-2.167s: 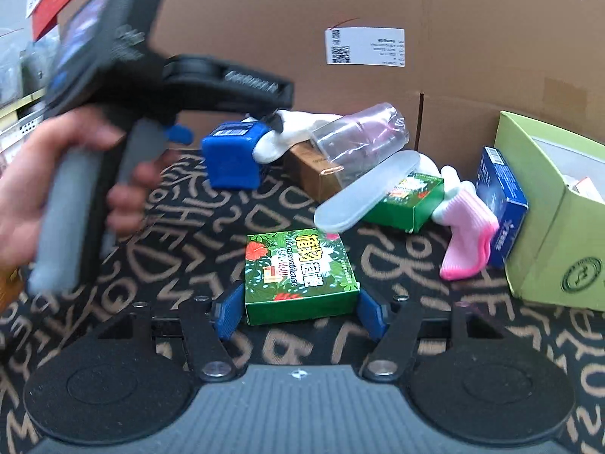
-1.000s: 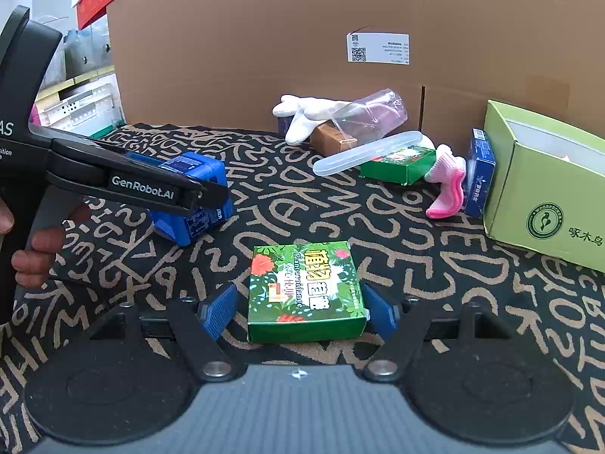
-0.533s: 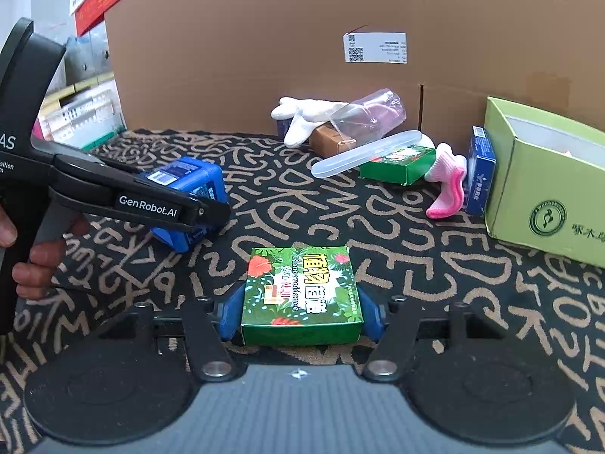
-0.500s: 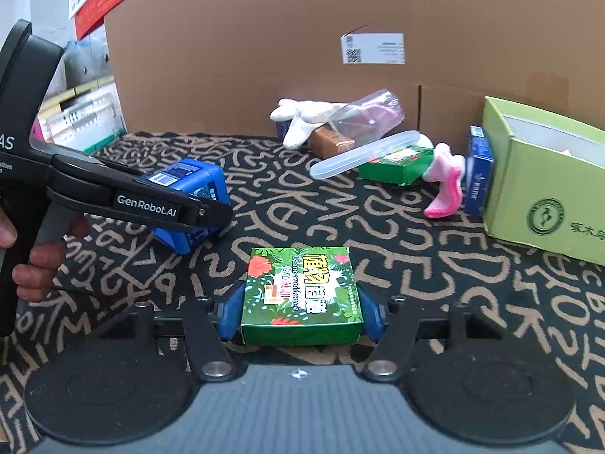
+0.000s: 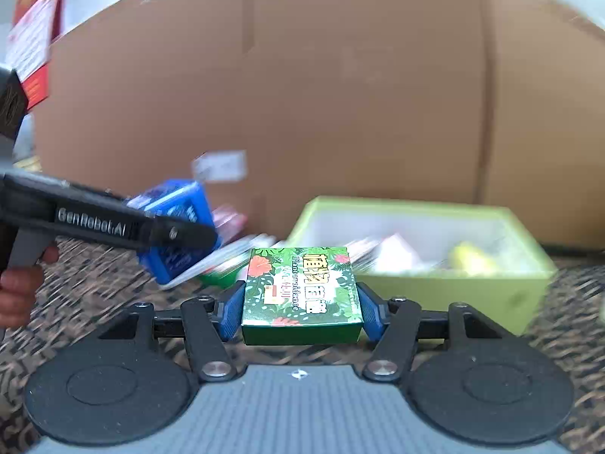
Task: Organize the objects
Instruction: 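Carry the blue cube box and green box into the shoebox and release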
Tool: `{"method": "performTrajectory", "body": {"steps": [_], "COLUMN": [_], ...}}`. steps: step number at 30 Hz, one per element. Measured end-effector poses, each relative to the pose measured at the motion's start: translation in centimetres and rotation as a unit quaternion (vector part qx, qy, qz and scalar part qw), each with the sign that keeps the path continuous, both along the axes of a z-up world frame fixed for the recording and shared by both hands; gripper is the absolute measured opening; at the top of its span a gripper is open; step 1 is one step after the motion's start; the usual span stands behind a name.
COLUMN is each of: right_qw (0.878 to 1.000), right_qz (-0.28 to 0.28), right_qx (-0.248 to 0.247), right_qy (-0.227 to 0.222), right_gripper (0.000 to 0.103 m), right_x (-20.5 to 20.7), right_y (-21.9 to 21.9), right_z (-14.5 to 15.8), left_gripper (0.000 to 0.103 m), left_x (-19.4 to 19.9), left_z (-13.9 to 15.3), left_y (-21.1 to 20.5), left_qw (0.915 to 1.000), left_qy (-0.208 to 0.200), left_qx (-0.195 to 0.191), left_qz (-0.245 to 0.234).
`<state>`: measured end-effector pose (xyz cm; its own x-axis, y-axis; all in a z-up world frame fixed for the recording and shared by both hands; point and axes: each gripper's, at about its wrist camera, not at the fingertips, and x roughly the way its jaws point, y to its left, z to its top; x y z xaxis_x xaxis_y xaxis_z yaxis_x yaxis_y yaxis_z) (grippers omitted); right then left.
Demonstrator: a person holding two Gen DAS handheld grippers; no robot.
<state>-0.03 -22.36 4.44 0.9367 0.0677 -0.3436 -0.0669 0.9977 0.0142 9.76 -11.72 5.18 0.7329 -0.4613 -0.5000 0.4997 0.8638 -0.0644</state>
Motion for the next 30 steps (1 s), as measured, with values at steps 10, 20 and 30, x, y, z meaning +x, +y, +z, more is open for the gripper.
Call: {"method": "performTrajectory", "body": {"steps": [10, 20, 30], "right_qw": [0.997, 0.995, 0.993], "right_qz": [-0.081, -0.095, -0.107], "right_qx": [-0.015, -0.005, -0.023], "right_qy": [-0.005, 0.036, 0.043], "right_gripper": [0.065, 0.065, 0.078], "right_x": [6.3, 12.5, 12.6], "right_y": [-5.4, -7.8, -8.3], "right_z": [0.7, -2.9, -3.8], "left_gripper": [0.055, 0.055, 0.103], "left_x": [7.6, 11.9, 9.4], "left_z": [-0.7, -4.0, -3.5], "left_y": [-7.5, -10.1, -8.2], "left_qw": [0.9999, 0.9991, 0.9991], "left_qy": [0.015, 0.02, -0.033], "left_qx": [0.003, 0.032, -0.001], "left_qz": [0.008, 0.021, 0.026]}}
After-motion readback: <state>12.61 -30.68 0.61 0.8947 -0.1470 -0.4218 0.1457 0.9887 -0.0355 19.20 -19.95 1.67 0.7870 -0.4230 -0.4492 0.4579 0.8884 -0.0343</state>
